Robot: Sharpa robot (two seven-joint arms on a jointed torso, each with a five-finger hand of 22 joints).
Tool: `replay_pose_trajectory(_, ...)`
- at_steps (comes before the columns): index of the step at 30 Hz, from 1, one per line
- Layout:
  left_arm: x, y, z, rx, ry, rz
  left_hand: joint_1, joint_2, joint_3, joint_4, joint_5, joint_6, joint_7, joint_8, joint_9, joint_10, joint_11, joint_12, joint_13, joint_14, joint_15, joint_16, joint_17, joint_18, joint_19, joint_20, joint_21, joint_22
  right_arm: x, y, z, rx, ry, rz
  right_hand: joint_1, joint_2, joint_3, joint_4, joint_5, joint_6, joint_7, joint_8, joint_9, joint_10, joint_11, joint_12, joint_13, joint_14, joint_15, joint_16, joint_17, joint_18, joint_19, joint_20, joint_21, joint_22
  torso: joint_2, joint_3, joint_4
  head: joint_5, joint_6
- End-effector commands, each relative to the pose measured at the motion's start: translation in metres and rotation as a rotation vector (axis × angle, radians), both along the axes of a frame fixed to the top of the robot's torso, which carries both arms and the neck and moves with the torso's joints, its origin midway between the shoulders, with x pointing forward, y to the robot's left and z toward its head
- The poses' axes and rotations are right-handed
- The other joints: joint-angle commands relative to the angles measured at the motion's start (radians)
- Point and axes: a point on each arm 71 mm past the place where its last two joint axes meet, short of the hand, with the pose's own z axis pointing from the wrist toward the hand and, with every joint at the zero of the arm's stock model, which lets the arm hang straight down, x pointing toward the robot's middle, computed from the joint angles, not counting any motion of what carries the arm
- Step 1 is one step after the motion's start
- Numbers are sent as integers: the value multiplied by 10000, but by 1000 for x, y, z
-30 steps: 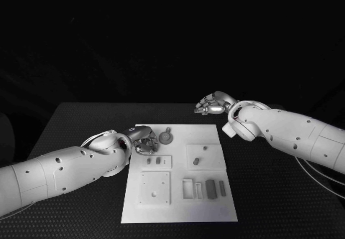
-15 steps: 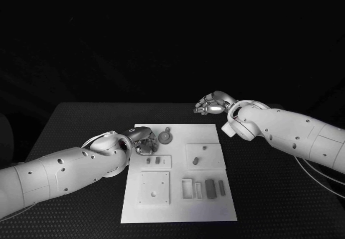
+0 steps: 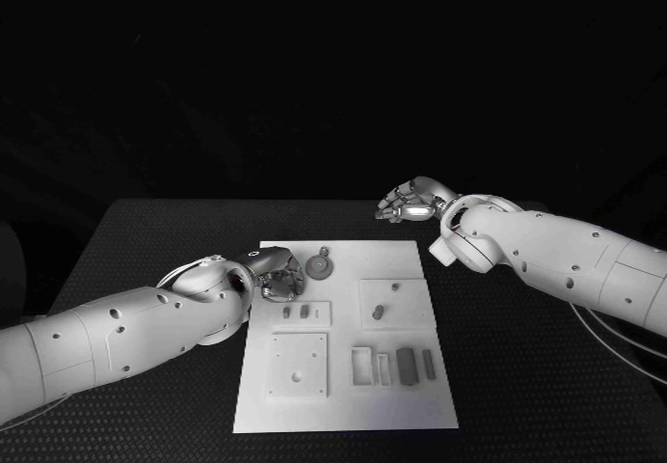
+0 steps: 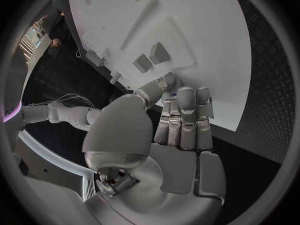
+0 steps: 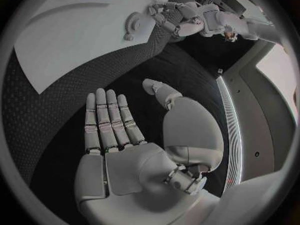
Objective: Assemble the parts on the task board
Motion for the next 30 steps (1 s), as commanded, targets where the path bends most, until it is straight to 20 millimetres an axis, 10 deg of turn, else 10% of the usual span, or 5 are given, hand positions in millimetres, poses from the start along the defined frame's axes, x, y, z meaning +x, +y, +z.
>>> replay_pose_trajectory(1, -2, 3, -7, 184, 366, 74, -9, -114, -39, -18, -30, -131, -30, -70, -38, -103, -6, -76, -13, -15, 48, 55, 4, 113, 29, -538, 19, 192, -1, 0, 0, 12, 13, 105, -66, 35, -4, -41, -37, -60, 321, 39, -9, 55, -24, -36, -4, -86, -10, 41, -11, -61, 0, 21, -59, 11, 1, -5, -1, -6, 1)
replay_pose_trajectory(22, 6, 31, -6, 99, 84, 894, 127, -260, -41, -13, -53, -637, -57, -253, -132, -167, 40, -156, -9, -73, 94, 109, -9, 182, 30, -483, 69, 200, -9, -10, -4, -653, -443, 478, 276, 119, 113, -478, -340, 145, 243, 164, -6, 279, -107, -34, 2, 95, -66, 193, -119, 29, 261, 11, -78, 88, -1, -7, 3, -16, 88)
replay_pose_trajectory(30, 16, 64, 1, -1806, 476, 2467, -93, -375, 21, 120, -16, -637, 73, -188, -121, -386, 187, -275, -41, -631, 246, -401, -269, 92, -376, -319, -166, 145, -23, -18, -14, -2112, -357, 1473, 837, 239, 682, -995, -1804, 813, -1, 456, 26, 1624, -576, -184, 41, 1707, -791, 1072, 159, 457, 1913, -125, 516, 292, -5, -3, 16, -193, 223)
